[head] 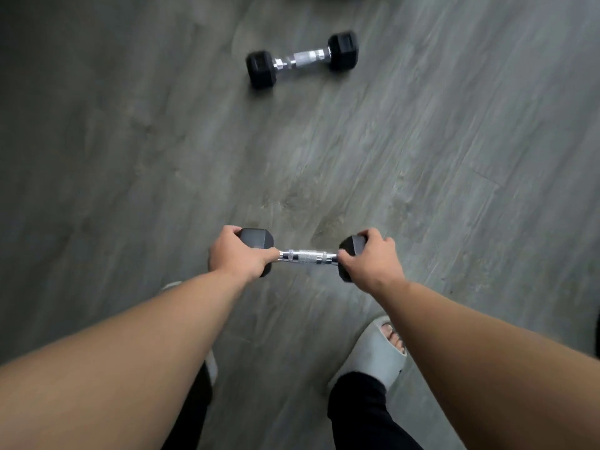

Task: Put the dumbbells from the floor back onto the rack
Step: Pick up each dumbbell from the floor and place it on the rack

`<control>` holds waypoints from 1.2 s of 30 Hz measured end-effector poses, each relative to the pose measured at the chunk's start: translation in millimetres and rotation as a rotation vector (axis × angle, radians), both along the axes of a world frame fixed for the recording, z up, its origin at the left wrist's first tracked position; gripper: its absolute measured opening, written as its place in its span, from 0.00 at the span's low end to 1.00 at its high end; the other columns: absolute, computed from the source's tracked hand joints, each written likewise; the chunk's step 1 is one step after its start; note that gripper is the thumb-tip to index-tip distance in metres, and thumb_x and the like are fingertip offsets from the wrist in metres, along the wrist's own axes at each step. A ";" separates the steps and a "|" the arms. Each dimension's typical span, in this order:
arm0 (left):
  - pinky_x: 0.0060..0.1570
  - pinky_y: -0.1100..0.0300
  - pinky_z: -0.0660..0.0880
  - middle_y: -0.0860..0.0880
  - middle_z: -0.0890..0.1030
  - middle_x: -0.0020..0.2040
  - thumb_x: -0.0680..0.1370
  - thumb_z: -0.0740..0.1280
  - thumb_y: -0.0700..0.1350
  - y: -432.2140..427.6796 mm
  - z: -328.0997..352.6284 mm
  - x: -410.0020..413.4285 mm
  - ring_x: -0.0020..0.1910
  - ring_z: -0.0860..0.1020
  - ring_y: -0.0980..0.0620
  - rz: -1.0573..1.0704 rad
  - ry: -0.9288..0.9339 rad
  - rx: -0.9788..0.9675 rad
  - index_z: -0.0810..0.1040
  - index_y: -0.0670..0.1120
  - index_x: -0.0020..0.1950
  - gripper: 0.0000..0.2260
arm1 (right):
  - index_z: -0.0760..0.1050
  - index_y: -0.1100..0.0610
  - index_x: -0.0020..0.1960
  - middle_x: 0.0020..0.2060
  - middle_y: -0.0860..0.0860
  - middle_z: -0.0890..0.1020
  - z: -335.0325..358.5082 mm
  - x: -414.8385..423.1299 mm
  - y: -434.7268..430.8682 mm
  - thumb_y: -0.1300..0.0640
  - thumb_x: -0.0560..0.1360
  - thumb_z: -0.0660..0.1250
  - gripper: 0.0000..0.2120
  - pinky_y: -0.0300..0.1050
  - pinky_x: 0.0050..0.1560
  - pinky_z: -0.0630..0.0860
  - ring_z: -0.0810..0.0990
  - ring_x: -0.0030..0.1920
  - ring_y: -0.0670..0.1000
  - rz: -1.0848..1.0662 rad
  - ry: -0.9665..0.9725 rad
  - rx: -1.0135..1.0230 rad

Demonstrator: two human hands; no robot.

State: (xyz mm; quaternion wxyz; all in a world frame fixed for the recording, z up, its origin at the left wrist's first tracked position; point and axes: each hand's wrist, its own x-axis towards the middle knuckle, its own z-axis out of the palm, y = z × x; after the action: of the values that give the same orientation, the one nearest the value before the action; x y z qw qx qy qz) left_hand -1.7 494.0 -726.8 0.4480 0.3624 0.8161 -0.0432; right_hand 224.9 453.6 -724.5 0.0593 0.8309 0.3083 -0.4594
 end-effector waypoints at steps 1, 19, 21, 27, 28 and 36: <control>0.46 0.56 0.75 0.48 0.81 0.56 0.60 0.82 0.53 13.4 21.3 -10.1 0.49 0.79 0.46 0.008 0.013 0.025 0.75 0.48 0.64 0.35 | 0.72 0.53 0.68 0.62 0.57 0.71 19.5 -10.7 6.7 0.45 0.71 0.75 0.29 0.51 0.53 0.80 0.79 0.47 0.56 -0.031 0.000 0.032; 0.49 0.58 0.72 0.48 0.74 0.64 0.57 0.83 0.54 145.5 509.4 -323.8 0.56 0.76 0.48 0.023 0.202 0.345 0.71 0.49 0.70 0.44 | 0.74 0.50 0.54 0.54 0.57 0.78 456.9 -323.6 153.6 0.43 0.59 0.78 0.28 0.54 0.31 0.85 0.83 0.45 0.57 -0.045 0.328 0.245; 0.51 0.56 0.73 0.48 0.75 0.65 0.59 0.82 0.54 154.1 558.8 -365.6 0.59 0.77 0.46 0.013 0.241 0.383 0.70 0.50 0.69 0.42 | 0.74 0.52 0.56 0.53 0.57 0.80 498.6 -369.8 166.1 0.45 0.60 0.79 0.28 0.52 0.23 0.82 0.84 0.43 0.58 -0.028 0.366 0.248; 0.48 0.55 0.76 0.47 0.79 0.61 0.59 0.81 0.54 179.8 667.4 -490.2 0.57 0.80 0.42 -0.018 0.377 0.383 0.73 0.50 0.68 0.39 | 0.72 0.53 0.60 0.53 0.58 0.80 582.8 -502.7 194.5 0.44 0.62 0.77 0.31 0.57 0.25 0.83 0.85 0.41 0.59 -0.020 0.494 0.188; 0.49 0.54 0.78 0.46 0.80 0.60 0.59 0.81 0.54 186.1 678.6 -508.2 0.56 0.80 0.42 -0.034 0.400 0.379 0.73 0.50 0.68 0.39 | 0.72 0.52 0.61 0.54 0.58 0.79 589.0 -522.2 199.4 0.44 0.61 0.77 0.32 0.56 0.25 0.83 0.84 0.42 0.59 -0.027 0.512 0.175; 0.42 0.53 0.73 0.47 0.79 0.59 0.60 0.83 0.53 251.0 708.5 -598.6 0.49 0.78 0.45 -0.184 0.525 0.409 0.72 0.49 0.68 0.39 | 0.69 0.50 0.63 0.61 0.58 0.77 582.6 -631.4 253.5 0.43 0.63 0.76 0.33 0.62 0.55 0.83 0.82 0.52 0.59 -0.082 0.609 0.103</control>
State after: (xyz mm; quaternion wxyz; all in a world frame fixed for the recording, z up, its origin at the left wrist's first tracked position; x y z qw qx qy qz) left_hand -600.3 745.0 -18.3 0.1350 0.4931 0.8594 -0.0107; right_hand -406.6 707.1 -141.9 -0.0966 0.6686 0.3009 -0.6732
